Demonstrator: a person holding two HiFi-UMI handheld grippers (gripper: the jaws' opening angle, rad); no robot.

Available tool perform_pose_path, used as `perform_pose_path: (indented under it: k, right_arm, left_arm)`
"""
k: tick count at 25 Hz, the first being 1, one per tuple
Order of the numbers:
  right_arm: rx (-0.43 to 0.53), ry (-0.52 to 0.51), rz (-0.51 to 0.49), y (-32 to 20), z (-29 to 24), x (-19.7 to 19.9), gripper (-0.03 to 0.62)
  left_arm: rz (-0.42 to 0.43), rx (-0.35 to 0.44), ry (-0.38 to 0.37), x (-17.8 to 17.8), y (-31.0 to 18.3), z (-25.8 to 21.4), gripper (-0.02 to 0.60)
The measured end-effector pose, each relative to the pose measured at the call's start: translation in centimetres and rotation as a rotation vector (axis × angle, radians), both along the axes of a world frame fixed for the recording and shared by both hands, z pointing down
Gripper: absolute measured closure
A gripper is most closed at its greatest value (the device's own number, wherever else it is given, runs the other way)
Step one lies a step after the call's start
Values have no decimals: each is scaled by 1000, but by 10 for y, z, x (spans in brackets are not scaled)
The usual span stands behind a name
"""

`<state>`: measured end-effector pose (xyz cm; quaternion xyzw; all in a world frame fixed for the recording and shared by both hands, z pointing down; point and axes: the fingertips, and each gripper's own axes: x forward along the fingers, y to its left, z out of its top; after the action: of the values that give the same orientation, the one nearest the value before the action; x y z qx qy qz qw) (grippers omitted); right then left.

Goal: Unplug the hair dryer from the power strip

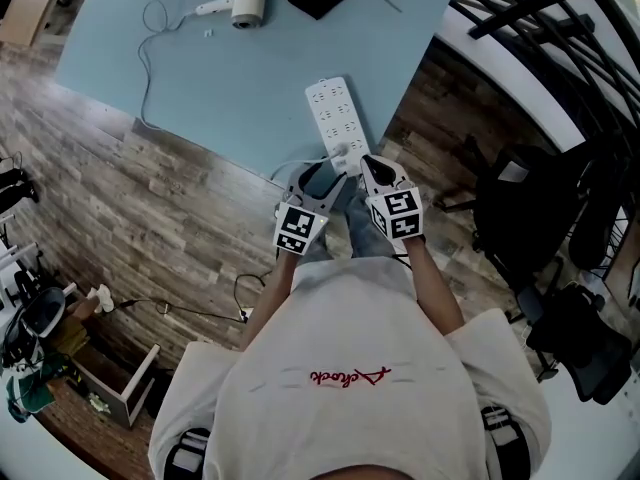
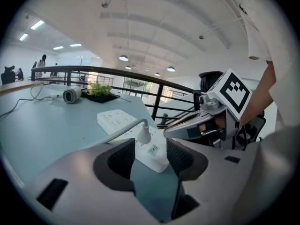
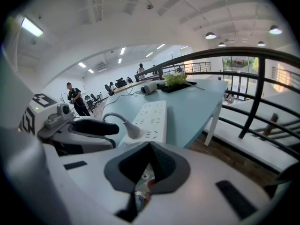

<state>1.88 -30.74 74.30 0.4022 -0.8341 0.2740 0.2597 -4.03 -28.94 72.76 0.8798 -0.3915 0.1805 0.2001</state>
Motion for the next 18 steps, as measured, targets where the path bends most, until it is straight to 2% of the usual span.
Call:
perform_pose_path:
  k: [6,18]
  right_arm:
    - [-5,-7,0,-1,1,1,577]
    - [-8,-1,-6,0,2,0,576]
  left_arm:
    - [-22,12,-11,5,-14,3,380]
    - [-72,15,21,19,-35,8,396]
